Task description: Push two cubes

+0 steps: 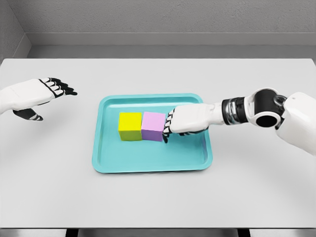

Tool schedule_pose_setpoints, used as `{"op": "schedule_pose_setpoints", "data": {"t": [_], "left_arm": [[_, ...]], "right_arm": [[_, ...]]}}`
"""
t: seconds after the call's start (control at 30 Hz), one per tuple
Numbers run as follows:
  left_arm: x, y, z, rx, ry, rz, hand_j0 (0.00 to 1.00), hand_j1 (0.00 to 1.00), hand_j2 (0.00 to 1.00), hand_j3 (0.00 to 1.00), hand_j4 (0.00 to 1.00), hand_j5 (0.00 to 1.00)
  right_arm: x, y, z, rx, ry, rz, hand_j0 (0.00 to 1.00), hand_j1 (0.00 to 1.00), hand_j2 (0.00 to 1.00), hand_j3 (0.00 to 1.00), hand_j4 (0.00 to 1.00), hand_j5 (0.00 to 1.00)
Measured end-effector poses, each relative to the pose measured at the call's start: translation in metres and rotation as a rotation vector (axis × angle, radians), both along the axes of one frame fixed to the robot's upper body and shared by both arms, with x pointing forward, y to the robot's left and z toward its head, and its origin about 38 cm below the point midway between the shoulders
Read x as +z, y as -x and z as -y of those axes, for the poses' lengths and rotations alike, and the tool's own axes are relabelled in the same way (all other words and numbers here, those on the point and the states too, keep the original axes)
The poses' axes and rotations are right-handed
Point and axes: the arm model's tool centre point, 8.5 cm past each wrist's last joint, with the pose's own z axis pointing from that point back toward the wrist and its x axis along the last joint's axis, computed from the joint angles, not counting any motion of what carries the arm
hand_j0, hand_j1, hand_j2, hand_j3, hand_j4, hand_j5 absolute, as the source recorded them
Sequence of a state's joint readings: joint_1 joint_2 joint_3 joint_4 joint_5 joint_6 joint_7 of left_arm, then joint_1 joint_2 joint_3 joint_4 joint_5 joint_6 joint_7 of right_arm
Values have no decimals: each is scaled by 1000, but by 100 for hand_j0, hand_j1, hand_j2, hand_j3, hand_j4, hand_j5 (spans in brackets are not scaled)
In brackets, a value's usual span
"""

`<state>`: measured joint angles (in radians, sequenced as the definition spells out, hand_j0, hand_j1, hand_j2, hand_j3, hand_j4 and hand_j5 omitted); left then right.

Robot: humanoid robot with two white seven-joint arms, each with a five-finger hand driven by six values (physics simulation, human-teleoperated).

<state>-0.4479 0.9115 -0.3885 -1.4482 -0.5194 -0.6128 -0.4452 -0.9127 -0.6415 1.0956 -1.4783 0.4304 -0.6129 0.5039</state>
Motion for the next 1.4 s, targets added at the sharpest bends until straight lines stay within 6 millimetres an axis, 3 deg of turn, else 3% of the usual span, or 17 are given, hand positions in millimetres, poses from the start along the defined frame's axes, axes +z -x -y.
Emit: {"op": "schedule_pose_setpoints", "data": {"t": [0.5, 0.9, 0.97, 1.07, 1.1, 1.13, 1.2, 1.27, 1.33, 1.4], "left_arm": [[4, 2, -4, 4, -12, 3, 100, 100, 100, 100, 100, 100], [6, 1, -7, 11, -13, 7, 100, 100, 100, 100, 100, 100], [6, 1, -7, 12, -13, 7, 100, 100, 100, 100, 100, 100], [9, 2, -13, 21, -26, 8, 100, 100, 100, 100, 100, 100], [9, 3, -15, 24, -30, 7, 100, 100, 100, 100, 100, 100], [10, 3, -16, 26, -33, 8, 100, 100, 100, 100, 100, 100], [12, 3, -18, 30, -38, 10, 100, 100, 100, 100, 100, 100], [12, 3, -19, 32, -40, 11, 100, 100, 100, 100, 100, 100], [13, 3, -20, 33, -41, 11, 100, 100, 100, 100, 100, 100], [13, 3, -20, 33, -41, 11, 100, 100, 100, 100, 100, 100]], "right_arm": [[-5, -28, 5, -70, 40, 13, 61, 61, 61, 61, 61, 61], [-12, -37, -2, -86, 43, 0, 61, 61, 61, 61, 61, 61], [0, -42, 2, -93, 42, 24, 61, 61, 61, 61, 61, 61], [17, -23, 37, -121, -7, 58, 71, 71, 71, 71, 71, 71], [25, -10, 64, -163, -48, 64, 99, 99, 99, 99, 99, 99], [33, 5, 93, -213, -89, 61, 100, 100, 100, 100, 100, 100], [71, 18, 142, -306, -148, 129, 100, 100, 100, 100, 100, 100], [107, 24, 177, -380, -188, 206, 100, 100, 100, 100, 100, 100], [114, 29, 196, -429, -199, 218, 100, 100, 100, 100, 100, 100], [106, 34, 205, -456, -200, 197, 100, 100, 100, 100, 100, 100]]}}
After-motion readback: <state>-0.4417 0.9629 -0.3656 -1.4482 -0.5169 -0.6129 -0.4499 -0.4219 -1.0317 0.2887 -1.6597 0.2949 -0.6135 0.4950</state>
